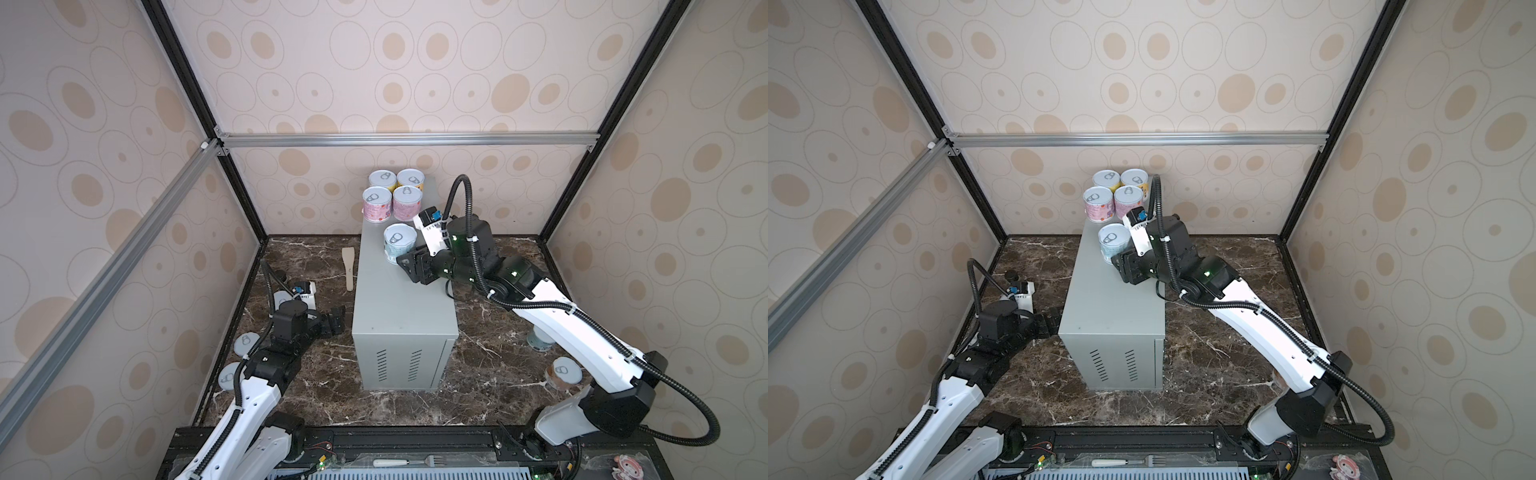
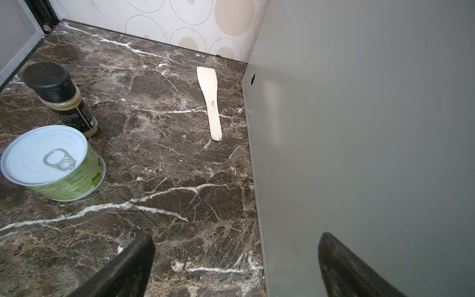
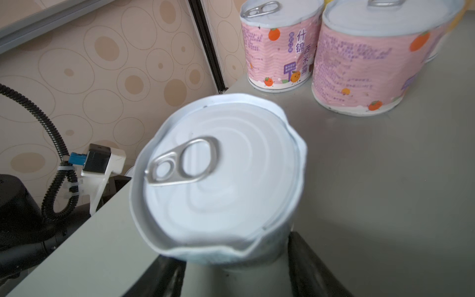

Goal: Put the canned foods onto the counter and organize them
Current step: 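Set the light blue can beside the pink cans with the right gripper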

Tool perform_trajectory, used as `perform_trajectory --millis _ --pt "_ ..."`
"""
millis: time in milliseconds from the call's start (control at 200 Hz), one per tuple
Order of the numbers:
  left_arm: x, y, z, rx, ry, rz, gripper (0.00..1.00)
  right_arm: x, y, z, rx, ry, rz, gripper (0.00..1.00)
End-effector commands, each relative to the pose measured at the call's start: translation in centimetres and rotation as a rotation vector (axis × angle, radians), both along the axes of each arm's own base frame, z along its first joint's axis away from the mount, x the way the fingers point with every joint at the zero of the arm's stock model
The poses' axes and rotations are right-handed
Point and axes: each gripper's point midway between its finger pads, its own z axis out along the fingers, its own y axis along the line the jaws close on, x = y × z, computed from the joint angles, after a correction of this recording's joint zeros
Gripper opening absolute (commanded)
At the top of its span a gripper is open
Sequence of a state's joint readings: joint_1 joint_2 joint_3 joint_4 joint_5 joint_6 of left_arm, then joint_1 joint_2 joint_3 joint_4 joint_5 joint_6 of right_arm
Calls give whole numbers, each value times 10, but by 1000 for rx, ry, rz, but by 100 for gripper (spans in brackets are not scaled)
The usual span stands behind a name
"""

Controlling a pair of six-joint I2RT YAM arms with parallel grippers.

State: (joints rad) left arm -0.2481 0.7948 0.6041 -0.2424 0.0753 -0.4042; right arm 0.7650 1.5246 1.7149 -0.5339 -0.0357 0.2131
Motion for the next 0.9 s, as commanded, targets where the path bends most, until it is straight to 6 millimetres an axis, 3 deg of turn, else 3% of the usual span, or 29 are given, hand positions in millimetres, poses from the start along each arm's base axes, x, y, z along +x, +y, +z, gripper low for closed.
perform_trajectory --millis 0,375,895 --pt "3 0 4 -1 -16 -4 99 9 6 12 43 -10 5 63" --pt "5 0 0 4 -1 -5 99 35 25 4 56 13 24 62" --pt "5 -1 0 2 2 -6 99 48 42 -2 62 38 58 62"
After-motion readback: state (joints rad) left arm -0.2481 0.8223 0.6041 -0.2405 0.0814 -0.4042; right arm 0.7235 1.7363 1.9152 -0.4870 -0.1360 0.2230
